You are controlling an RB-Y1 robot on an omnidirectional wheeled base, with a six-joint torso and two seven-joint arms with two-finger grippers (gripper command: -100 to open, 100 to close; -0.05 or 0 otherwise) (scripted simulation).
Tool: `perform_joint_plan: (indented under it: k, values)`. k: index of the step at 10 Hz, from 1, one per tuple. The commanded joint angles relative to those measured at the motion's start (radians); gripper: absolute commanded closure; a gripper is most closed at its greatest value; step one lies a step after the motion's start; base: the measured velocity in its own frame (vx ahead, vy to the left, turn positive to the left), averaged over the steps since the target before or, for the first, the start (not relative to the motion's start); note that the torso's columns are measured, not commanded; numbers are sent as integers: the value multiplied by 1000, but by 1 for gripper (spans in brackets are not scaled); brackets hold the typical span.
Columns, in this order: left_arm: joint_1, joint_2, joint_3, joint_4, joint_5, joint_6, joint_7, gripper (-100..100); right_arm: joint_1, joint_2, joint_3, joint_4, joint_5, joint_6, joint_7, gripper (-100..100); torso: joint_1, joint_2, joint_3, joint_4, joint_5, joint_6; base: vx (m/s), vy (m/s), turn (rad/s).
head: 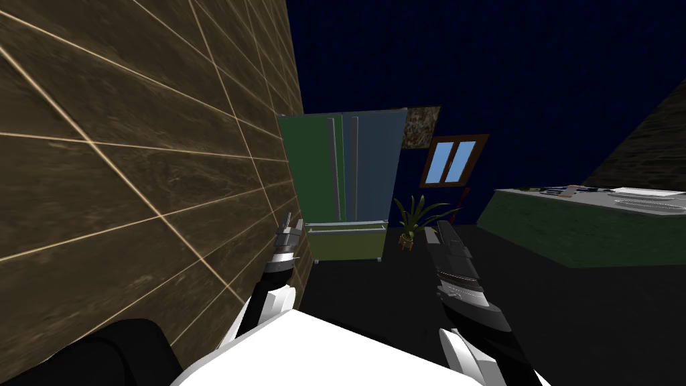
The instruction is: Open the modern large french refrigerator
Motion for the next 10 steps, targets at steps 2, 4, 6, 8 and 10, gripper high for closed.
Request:
perform_joint_plan:
  k: [2,4,6,8,10]
  values:
    - [0,0,0,0,0,0,0,0,0,0,0,0,0,0,0,0,0,104,-209,105,0,0,0,0,0]
    - [0,0,0,0,0,0,0,0,0,0,0,0,0,0,0,0,0,248,-497,249,0,0,0,0,0]
    - [0,0,0,0,0,0,0,0,0,0,0,0,0,0,0,0,0,396,-792,396,0,0,0,0,0]
    - [0,0,0,0,0,0,0,0,0,0,0,0,0,0,0,0,0,544,-1087,544,0,0,0,0,0]
    - [-5,29,1,26,-1,-13,0,-100,0,0,0,0,0,0,0,0,0,691,-1382,691,0,0,16,3,0]
